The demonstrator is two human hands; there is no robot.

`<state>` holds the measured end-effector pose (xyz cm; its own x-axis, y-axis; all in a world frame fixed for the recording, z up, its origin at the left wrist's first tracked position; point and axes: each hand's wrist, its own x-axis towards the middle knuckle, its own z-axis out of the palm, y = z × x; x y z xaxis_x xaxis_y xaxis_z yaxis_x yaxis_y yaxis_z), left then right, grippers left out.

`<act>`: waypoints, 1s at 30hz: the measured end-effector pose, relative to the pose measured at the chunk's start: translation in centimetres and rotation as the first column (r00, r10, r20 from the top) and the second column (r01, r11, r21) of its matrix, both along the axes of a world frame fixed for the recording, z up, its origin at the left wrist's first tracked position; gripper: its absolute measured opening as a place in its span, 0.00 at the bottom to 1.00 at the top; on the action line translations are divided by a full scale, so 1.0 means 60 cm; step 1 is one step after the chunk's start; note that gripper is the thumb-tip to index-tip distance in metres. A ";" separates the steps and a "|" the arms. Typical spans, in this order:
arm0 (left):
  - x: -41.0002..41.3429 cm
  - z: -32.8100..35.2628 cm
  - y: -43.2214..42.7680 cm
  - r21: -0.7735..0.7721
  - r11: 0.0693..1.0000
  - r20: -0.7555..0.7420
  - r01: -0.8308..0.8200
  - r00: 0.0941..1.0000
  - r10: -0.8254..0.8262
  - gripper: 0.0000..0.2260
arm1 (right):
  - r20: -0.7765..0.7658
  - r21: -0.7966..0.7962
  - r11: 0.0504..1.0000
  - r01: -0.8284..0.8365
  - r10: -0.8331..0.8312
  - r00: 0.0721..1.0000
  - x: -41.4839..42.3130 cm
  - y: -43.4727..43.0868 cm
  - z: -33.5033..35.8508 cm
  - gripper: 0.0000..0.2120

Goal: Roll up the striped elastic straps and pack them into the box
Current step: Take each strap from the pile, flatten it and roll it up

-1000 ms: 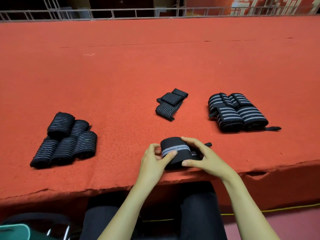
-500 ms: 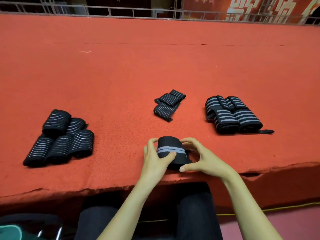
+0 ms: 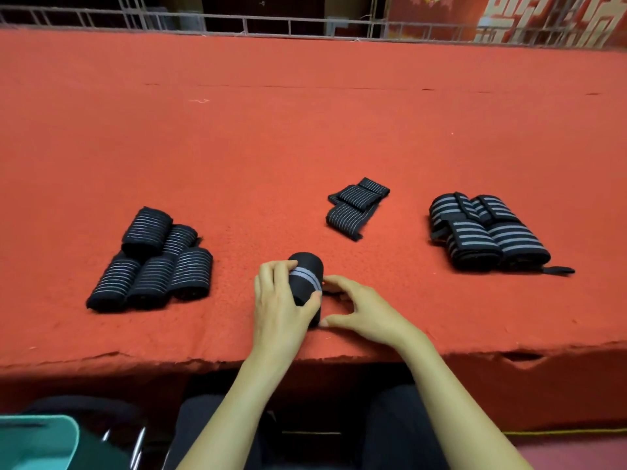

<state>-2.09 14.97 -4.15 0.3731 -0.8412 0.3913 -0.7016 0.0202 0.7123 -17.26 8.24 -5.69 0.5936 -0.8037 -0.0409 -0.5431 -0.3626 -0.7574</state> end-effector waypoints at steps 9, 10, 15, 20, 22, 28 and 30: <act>-0.023 0.010 0.003 0.029 0.892 -0.138 0.451 0.886 -0.443 0.12 | 0.286 0.331 0.859 0.390 -0.485 0.826 -0.061 -0.005 0.019 0.14; -0.029 0.010 0.002 0.010 0.893 -0.186 0.450 0.879 -0.440 0.13 | 0.266 0.342 0.854 0.392 -0.488 0.831 -0.064 -0.002 0.021 0.15; -0.023 -0.002 -0.007 0.138 0.953 -0.400 0.271 0.895 -0.197 0.23 | 0.130 0.308 0.890 0.336 -0.390 0.912 -0.072 0.005 0.017 0.16; -0.002 -0.005 -0.014 0.195 0.845 -0.788 0.498 0.592 -0.167 0.34 | 0.308 0.419 0.878 0.233 -0.378 0.873 -0.059 0.013 0.020 0.23; -0.001 -0.004 -0.014 0.145 0.872 -0.761 0.468 0.616 -0.204 0.36 | 0.409 0.342 0.920 0.193 -0.330 0.851 -0.058 0.015 0.021 0.26; -0.003 -0.033 -0.010 0.034 0.892 -0.450 0.451 0.804 -0.389 0.37 | 0.454 0.129 0.987 0.093 -0.142 0.880 -0.054 0.013 0.015 0.35; -0.004 -0.037 -0.009 0.049 0.892 -0.403 0.449 0.826 -0.393 0.36 | 0.407 0.092 0.991 0.096 -0.125 0.905 -0.053 0.015 0.008 0.36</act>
